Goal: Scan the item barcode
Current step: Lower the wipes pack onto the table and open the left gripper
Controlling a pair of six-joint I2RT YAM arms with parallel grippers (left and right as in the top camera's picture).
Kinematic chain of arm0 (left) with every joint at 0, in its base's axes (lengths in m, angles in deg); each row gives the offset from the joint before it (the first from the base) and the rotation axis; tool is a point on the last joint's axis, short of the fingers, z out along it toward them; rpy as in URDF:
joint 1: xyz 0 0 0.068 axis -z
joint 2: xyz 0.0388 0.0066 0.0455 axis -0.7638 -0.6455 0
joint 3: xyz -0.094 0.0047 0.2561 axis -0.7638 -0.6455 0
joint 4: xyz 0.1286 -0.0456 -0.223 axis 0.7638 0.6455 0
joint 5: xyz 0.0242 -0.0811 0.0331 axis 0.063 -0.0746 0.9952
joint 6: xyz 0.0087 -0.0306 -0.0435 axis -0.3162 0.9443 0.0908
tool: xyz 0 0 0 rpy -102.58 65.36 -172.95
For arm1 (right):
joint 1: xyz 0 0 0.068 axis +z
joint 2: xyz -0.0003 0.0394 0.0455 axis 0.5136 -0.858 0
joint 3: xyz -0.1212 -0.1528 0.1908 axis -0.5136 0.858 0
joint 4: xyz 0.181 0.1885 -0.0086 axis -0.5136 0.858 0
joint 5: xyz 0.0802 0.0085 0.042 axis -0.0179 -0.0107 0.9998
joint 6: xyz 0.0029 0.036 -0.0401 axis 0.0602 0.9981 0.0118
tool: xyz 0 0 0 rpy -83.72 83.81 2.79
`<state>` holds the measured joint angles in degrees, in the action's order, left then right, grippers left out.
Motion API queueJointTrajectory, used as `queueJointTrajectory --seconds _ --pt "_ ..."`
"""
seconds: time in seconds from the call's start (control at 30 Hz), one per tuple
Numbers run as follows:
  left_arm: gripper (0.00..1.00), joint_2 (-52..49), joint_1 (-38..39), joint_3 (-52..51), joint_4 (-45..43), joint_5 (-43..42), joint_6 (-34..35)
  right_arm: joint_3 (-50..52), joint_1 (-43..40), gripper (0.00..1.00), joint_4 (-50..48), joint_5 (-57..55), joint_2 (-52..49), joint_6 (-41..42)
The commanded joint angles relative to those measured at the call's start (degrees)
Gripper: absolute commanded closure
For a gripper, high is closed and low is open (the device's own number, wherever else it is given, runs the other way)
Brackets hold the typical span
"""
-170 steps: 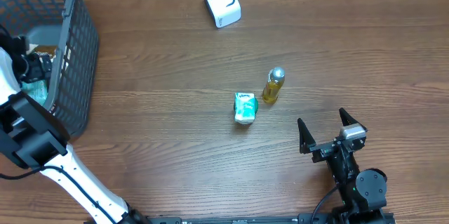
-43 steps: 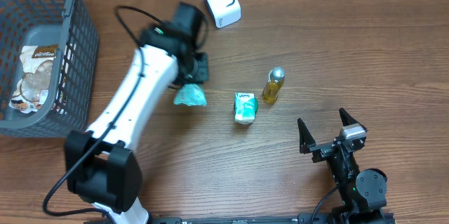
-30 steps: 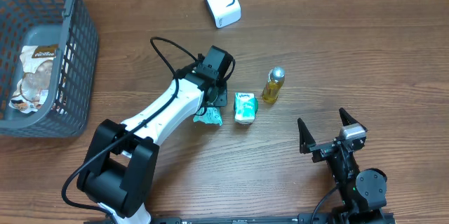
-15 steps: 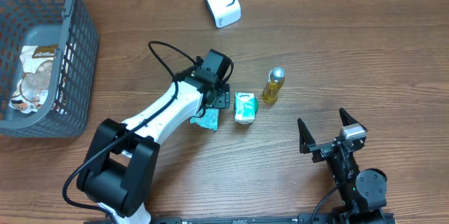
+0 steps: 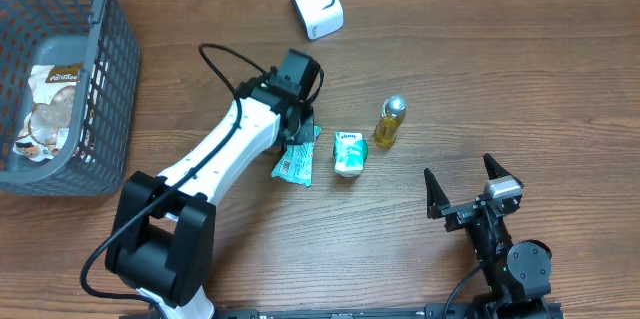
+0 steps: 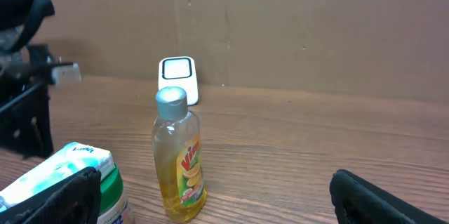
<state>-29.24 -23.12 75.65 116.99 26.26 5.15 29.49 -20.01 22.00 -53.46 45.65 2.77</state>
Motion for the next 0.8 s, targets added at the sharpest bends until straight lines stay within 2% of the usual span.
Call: queueJointTrajectory --seconds 0.0,0.43,0.57,0.77 --pt "0.84 -0.5 0.7 -3.0 -1.6 -1.7 -0.4 0.6 -0.2 0.0 -0.4 0.1 0.5 -0.3" --pt "0.81 -2.9 0.8 -7.5 -5.0 -1.5 -0.4 0.6 -0.2 0.0 -0.4 0.1 0.5 -0.3" --pt "0.75 -6.1 0.8 -7.4 -5.1 -1.5 -1.7 0.6 -0.2 0.0 -0.4 0.1 0.5 -0.3" --pt "0.69 -4.4 0.3 -2.8 -2.1 -1.5 -2.0 0.6 -0.2 0.0 -0.4 0.1 0.5 -0.3"
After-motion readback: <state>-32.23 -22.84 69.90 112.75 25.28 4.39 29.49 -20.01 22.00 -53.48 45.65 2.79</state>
